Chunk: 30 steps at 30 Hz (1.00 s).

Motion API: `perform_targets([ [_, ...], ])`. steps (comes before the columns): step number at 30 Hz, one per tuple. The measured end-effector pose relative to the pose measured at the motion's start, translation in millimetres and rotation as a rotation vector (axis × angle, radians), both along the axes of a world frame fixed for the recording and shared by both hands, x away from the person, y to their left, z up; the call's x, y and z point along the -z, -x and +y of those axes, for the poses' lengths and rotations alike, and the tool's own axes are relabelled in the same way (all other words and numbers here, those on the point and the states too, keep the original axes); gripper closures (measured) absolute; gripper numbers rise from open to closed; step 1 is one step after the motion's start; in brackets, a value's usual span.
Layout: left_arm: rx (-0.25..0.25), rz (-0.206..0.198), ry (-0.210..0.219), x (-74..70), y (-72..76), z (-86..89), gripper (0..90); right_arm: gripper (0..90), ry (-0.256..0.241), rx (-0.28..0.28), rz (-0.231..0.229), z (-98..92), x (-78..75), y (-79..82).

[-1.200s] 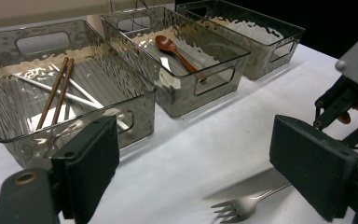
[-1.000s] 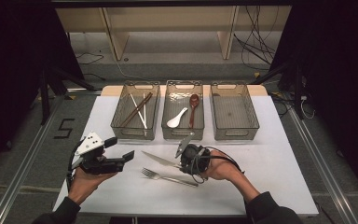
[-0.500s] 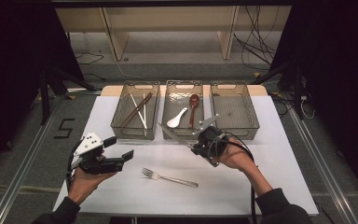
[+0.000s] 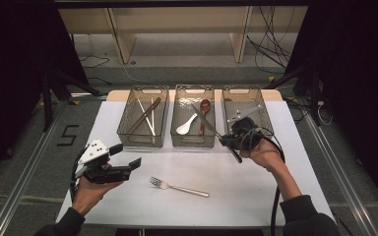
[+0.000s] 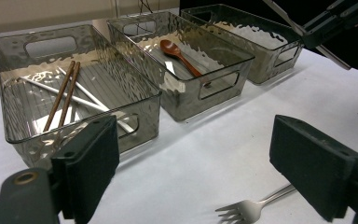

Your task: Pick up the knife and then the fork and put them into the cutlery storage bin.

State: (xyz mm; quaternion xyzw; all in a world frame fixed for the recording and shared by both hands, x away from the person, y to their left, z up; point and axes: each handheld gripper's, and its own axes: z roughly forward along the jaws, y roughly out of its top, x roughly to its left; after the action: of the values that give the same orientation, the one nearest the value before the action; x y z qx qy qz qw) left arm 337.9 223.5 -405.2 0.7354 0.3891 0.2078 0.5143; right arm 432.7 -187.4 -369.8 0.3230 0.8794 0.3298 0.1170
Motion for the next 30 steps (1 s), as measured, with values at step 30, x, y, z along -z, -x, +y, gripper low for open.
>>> perform_targets([
  [30,-0.009,-0.002,0.003,0.3,-0.6,0.6,15.4,80.7,-0.106,0.244,0.007,-56.4,-13.5,-35.5],
])
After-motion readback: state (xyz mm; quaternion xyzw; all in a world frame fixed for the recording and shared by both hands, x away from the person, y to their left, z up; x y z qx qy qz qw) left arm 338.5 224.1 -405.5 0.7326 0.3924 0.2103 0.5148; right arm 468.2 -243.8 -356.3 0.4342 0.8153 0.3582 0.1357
